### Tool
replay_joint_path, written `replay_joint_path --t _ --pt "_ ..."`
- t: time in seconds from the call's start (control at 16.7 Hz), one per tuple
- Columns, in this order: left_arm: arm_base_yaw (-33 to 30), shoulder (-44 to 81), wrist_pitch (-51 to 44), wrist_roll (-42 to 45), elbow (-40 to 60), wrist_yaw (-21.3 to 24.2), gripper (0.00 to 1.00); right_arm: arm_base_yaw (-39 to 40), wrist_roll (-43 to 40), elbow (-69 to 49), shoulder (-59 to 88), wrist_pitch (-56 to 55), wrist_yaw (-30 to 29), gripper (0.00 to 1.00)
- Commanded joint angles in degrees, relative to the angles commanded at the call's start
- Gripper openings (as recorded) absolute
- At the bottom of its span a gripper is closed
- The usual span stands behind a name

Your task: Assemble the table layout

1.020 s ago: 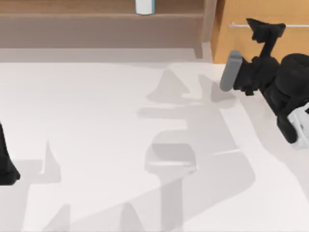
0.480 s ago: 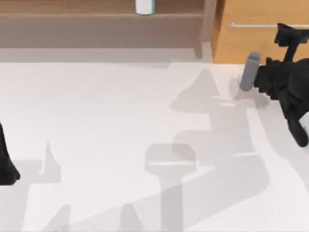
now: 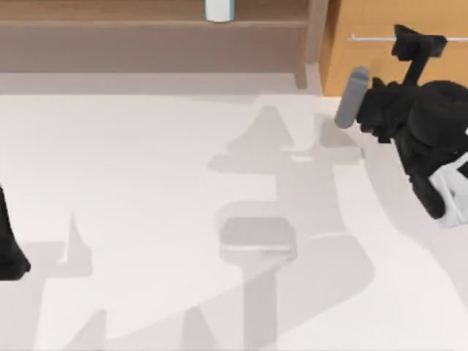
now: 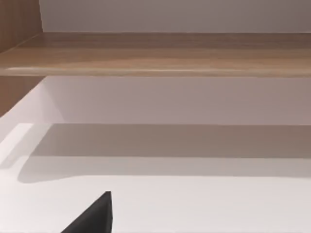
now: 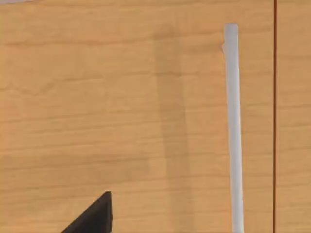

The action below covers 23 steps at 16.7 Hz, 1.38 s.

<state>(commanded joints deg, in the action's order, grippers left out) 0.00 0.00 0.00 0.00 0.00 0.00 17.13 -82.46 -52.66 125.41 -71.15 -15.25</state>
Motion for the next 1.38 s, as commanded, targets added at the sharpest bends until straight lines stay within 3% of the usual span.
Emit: replay_joint_path --t 0.24,0.48,0.96,1.2,1.38 --pt "0.00 0.00 0.00 0.00 0.00 0.00 1.00 10.48 13.82 -4.98 -3.45 6.02 -6.35 1.00" --pt "0.00 0.00 0.00 0.00 0.00 0.00 1.00 18.97 33.17 -15.76 -3.83 14.60 -14.13 1.00" --pt "0.00 0.00 0.00 0.00 0.00 0.00 1.00 25.77 70.82 -43.25 5.51 32.65 -26.12 1.00" --pt "0.00 0.00 0.00 0.00 0.00 0.00 1.00 25.15 80.58 -50.61 9.90 38.09 -28.41 1.00" --pt "0.00 0.00 0.00 0.00 0.00 0.00 1.00 24.78 81.99 -51.54 10.67 38.99 -28.65 1.00"
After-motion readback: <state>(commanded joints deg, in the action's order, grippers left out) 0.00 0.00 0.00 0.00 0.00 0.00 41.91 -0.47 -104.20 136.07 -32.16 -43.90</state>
